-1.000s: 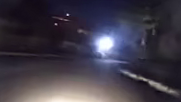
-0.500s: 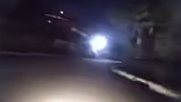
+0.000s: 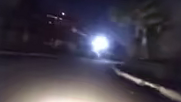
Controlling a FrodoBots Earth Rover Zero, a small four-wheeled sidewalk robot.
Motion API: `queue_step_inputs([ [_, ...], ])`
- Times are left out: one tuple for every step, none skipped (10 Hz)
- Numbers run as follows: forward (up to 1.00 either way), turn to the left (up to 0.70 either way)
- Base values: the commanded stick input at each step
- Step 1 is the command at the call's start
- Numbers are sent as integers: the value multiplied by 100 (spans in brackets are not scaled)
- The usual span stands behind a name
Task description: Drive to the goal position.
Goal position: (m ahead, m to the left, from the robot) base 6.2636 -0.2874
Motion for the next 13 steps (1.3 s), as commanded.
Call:
queue_step_inputs([
  [70,2],
  [70,2],
  [70,2],
  [70,2],
  [70,2],
  [70,2],
  [70,2],
  [70,2],
  [70,2],
  [70,2],
  [70,2],
  [70,2],
  [70,2],
])
